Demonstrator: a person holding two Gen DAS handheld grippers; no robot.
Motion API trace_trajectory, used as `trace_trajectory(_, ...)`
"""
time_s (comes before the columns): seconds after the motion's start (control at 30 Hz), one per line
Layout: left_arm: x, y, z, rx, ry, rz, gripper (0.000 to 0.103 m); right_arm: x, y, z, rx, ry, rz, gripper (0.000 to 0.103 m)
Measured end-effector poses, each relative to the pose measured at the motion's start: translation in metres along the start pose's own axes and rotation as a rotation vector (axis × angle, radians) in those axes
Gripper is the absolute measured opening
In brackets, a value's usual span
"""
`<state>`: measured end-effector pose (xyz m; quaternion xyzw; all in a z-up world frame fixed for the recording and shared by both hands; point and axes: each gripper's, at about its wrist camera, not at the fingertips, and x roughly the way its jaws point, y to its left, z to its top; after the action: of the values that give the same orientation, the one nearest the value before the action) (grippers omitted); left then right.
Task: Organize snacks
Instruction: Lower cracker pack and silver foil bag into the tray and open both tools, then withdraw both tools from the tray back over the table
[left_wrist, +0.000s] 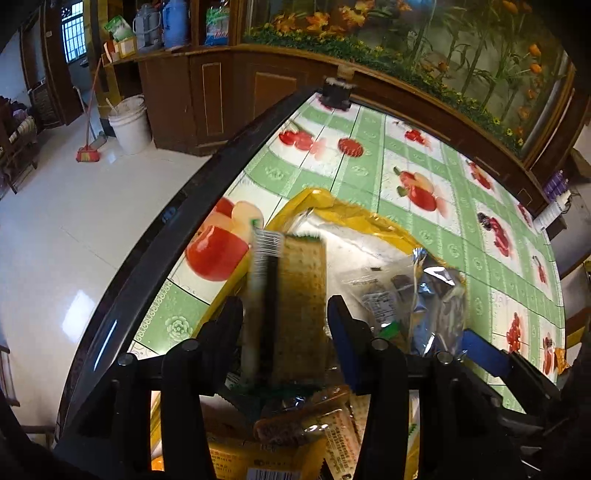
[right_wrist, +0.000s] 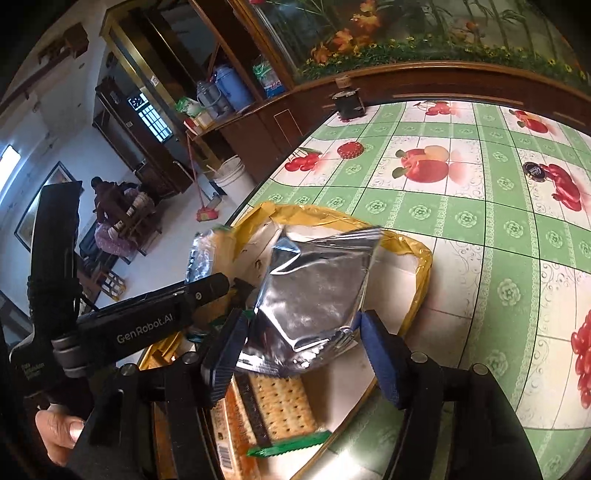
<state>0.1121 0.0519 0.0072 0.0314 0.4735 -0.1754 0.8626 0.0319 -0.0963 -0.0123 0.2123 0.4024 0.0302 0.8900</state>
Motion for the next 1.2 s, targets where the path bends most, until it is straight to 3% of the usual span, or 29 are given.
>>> trace_trajectory(0.13,-0.019,-0.002,0.0,0.012,-0.052,0.005,0.066,-0.011,-0.005,-0.006,0.016,-0.003,-0.001,0.066)
trace_trajectory(0.37,-0.035,-0.008,-0.012,-0.004,-0.052,-0.045,0.066,-0.045,-0.019,-0.031,0.035,-0.032,-0.016,0.067)
trace_trajectory(0.57,-0.046,-0.046,-0.036,0.06,-0.049,-0.104,0.066,-0.093,-0.05,-0.067,0.072,-0.074,-0.076,0.069)
trace_trajectory(1.0,-0.057,-0.191,-0.087,0.357,-0.009,-0.229,0.066,-0.234,-0.185,-0.146,0.357,-0.248,-0.355,0.076)
trace_trajectory(1.2,-0.058,-0.227,-0.106,0.411,0.021,-0.251,0.066,-0.259,-0.23,-0.131,0.38,-0.318,-0.488,0.076)
